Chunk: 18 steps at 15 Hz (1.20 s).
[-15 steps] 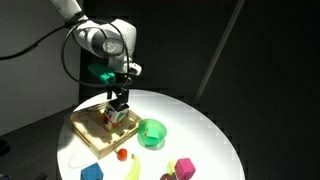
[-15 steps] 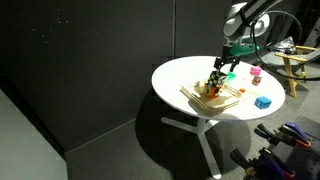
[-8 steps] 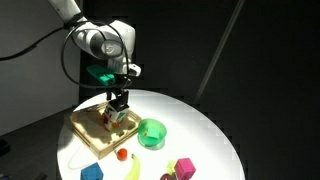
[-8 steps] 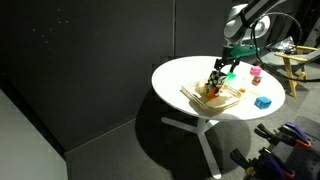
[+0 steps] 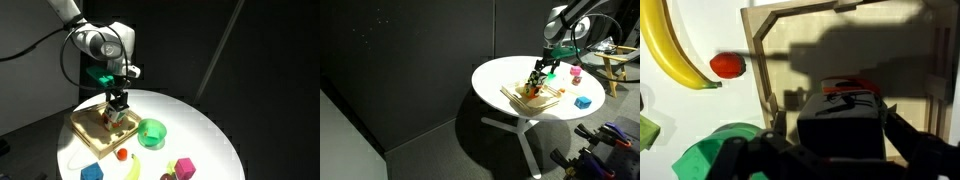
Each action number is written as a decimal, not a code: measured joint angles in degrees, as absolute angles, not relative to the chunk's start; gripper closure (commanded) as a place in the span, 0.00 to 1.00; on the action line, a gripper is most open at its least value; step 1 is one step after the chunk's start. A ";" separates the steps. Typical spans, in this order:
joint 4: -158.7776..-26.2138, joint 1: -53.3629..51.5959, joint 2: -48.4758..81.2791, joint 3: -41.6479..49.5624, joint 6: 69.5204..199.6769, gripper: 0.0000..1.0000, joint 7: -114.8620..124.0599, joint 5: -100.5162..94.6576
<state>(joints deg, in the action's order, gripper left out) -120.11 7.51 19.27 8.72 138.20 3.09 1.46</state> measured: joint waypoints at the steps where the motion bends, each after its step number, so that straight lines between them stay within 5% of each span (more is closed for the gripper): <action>1: -120.11 7.51 19.29 8.73 138.20 0.34 3.09 1.46; 9: -120.11 7.52 19.56 8.89 138.20 0.95 3.27 1.46; 18: -120.11 7.47 19.03 9.31 137.74 0.98 7.43 1.46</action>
<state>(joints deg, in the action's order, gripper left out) -120.11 7.47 19.03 9.31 137.74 7.43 1.46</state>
